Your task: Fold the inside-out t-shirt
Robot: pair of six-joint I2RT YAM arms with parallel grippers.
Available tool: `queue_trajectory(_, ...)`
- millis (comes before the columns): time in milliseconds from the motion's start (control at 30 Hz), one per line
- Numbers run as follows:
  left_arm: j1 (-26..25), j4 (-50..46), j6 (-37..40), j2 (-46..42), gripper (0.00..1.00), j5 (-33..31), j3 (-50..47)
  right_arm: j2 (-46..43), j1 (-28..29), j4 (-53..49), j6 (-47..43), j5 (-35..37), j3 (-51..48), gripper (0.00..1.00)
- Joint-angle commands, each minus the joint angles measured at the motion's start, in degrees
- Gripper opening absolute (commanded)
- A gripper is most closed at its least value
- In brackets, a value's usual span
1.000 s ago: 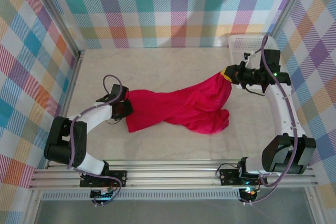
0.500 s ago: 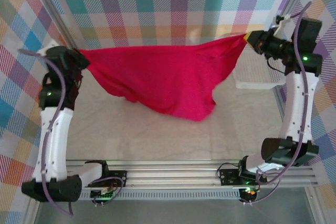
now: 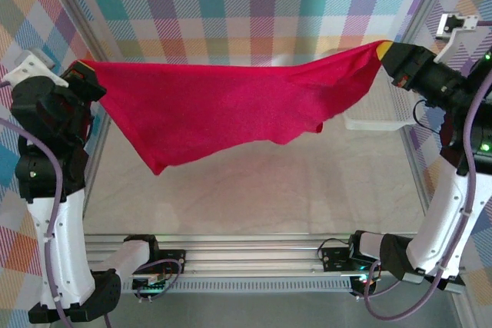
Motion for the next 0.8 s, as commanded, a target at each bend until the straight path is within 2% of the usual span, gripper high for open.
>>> queue_trajectory(0,1.0,0.8,2.1,0.0,0.00,1.2,1.8,0.7,-0.7,0.9,0.5,1.2,0.1,0.00)
queue_trajectory(167,1.0,4.3,0.1,8.4,0.00,8.4,-5.8,5.1,-0.7,8.3,3.8,-1.4,-11.9,0.00)
queue_trajectory(300,1.0,10.1,-1.0,22.2,0.00,10.8,-10.9,13.0,0.0,14.5,5.4,-0.8,-19.9,0.00)
queue_trajectory(400,1.0,10.5,-1.4,34.3,0.00,12.5,-8.7,20.8,1.9,15.5,5.0,2.5,-21.9,0.00)
queue_trajectory(433,0.9,10.7,-1.6,37.4,0.00,13.0,-7.8,23.5,2.6,15.2,5.1,3.7,-22.0,0.04)
queue_trajectory(500,0.8,12.0,-2.8,43.0,0.00,13.1,-6.9,30.8,4.0,13.6,5.3,7.4,-20.7,0.36)
queue_trajectory(567,0.4,12.0,-3.0,47.2,0.00,12.9,-6.0,38.5,4.7,8.4,5.3,11.1,-15.9,0.49)
queue_trajectory(667,-0.3,10.8,-2.3,52.2,0.07,14.7,-4.6,44.3,6.8,2.7,2.7,14.6,-10.9,0.52)
queue_trajectory(767,-1.0,10.5,-1.5,54.4,0.15,15.2,-5.5,42.5,9.9,5.8,1.9,15.7,-15.0,0.53)
